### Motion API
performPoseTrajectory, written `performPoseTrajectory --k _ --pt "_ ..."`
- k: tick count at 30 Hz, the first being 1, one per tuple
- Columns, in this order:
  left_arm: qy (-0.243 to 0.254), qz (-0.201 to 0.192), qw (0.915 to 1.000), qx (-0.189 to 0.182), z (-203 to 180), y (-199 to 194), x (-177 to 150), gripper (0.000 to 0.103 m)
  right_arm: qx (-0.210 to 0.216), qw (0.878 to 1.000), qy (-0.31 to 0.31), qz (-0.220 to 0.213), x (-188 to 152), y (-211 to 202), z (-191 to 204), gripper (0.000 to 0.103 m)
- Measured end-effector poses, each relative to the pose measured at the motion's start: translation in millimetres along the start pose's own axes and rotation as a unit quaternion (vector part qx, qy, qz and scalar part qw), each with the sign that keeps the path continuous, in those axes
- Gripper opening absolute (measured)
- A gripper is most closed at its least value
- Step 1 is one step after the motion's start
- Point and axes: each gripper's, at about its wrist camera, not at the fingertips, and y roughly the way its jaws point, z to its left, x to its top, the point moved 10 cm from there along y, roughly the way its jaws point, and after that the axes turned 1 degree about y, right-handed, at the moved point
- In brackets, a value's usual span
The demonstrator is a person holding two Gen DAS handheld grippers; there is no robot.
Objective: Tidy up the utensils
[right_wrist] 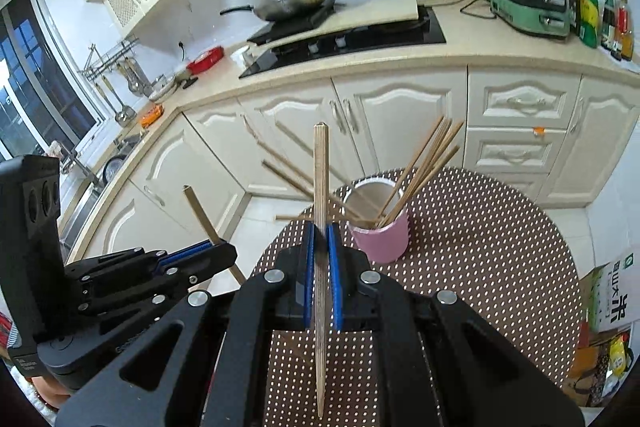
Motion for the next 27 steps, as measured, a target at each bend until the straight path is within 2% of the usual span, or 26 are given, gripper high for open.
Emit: performPoseTrajectory --k 13,27 --pt "-0.001 -0.05 0.9987 0.0 -13 -13 59 0.005 -0.007 0.996 -0.013 -0.083 59 -16 -19 0.006" --pt "-0.021 -0.088 0.9959 0.005 -7 2 122 0.005 -0.01 0.993 -0.031 -0.114 106 25 -32 0.006"
